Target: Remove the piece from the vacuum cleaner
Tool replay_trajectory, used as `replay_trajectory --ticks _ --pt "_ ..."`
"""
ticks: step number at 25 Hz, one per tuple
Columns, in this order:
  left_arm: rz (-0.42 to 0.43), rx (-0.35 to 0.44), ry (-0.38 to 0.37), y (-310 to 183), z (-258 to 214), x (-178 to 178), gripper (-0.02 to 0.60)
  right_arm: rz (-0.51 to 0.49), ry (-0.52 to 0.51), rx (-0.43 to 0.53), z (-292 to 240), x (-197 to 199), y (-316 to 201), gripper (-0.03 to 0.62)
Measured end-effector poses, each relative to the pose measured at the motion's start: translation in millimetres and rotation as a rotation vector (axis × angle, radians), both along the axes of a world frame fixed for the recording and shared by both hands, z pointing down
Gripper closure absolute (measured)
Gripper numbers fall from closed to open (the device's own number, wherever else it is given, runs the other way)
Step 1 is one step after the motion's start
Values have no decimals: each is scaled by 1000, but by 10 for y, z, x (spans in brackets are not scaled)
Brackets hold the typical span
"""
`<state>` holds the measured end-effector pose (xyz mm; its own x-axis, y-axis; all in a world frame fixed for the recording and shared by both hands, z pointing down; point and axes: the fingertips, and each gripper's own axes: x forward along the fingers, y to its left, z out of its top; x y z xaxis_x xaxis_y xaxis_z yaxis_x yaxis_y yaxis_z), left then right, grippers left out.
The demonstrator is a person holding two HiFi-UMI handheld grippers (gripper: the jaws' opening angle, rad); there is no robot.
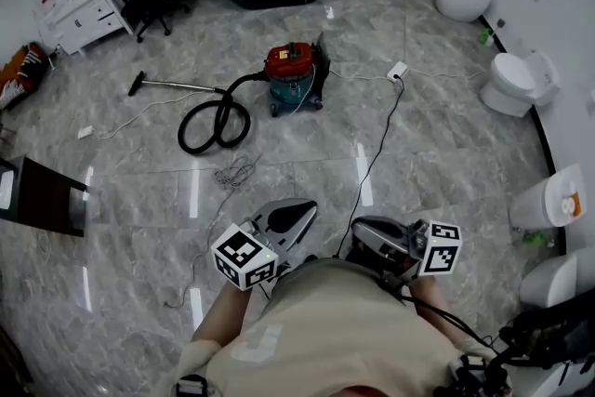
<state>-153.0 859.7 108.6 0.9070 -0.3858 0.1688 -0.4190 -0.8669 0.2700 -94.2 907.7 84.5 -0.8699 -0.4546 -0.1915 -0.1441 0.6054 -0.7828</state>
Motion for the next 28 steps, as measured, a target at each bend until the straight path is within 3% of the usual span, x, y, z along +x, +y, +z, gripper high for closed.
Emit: replay_trajectory --ticks 8,14,19,28 --pt "-80 10 -59 -430 -17 428 578 -46 -30 -23 6 465 -577 592" --pt "-201 49 -180 -930 33 872 578 -56 -57 -30 42 1054 -1009 592" --pt "-225 52 -205 -1145 74 1320 589 -82 -87 -57 139 1495 -1308 592" --pt "-235 82 -326 -1405 102 1916 588 -136 -113 -78 305 2015 -1654 592"
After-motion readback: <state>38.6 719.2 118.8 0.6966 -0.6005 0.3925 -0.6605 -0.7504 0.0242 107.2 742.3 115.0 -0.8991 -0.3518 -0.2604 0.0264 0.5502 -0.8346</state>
